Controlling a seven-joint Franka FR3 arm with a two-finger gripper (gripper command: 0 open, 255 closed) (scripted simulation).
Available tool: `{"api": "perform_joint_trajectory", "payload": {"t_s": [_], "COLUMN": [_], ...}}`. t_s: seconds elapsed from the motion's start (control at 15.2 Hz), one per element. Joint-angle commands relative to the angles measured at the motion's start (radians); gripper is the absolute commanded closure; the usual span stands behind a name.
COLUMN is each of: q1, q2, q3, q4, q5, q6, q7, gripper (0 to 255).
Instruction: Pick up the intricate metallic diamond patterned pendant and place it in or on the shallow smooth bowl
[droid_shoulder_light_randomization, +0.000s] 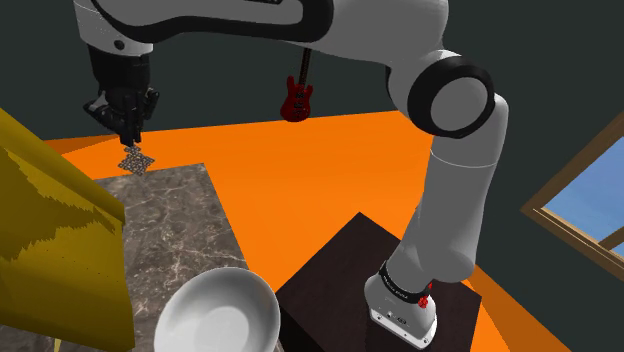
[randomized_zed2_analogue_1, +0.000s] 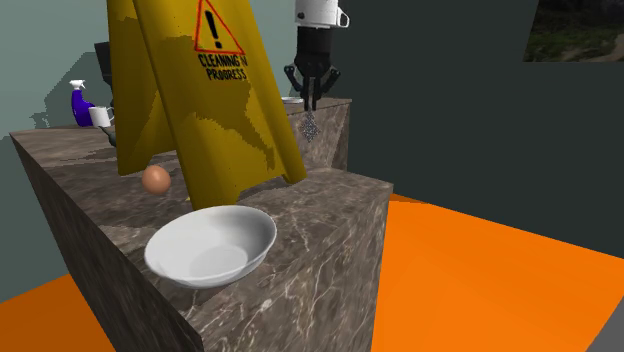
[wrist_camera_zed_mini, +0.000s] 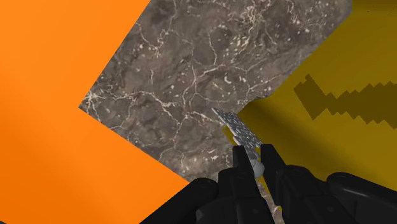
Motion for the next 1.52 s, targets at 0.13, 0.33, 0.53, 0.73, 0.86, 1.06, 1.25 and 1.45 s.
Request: {"api": "perform_joint_trajectory", "payload": {"t_s": [0.13, 0.33, 0.53, 0.73, 0.86, 1.06, 1.25, 1.45], "q1": [0.004, 0.013, 0.028, 0.047, 0.061, 0.084, 0.111, 0.138], "q2": [-0.128, -0.226, -0.317, -0.401, -0.454, -0.53, -0.598, -0.661], "q3": [0.019, 0.035, 0.052, 0.069, 0.081, 0.1, 0.121, 0.145], "q4": [-0.152, -0.26, -0.351, -0.427, -0.471, -0.527, -0.571, -0.604], "q5": [0.034, 0.064, 0.094, 0.124, 0.144, 0.174, 0.203, 0.232], "q6": [0.03, 0.047, 0.054, 0.053, 0.049, 0.037, 0.021, 0.0], "q7": [0.03, 0.057, 0.085, 0.115, 0.137, 0.172, 0.212, 0.254], "gripper": [255, 255, 255, 255, 255, 255, 255, 255]}}
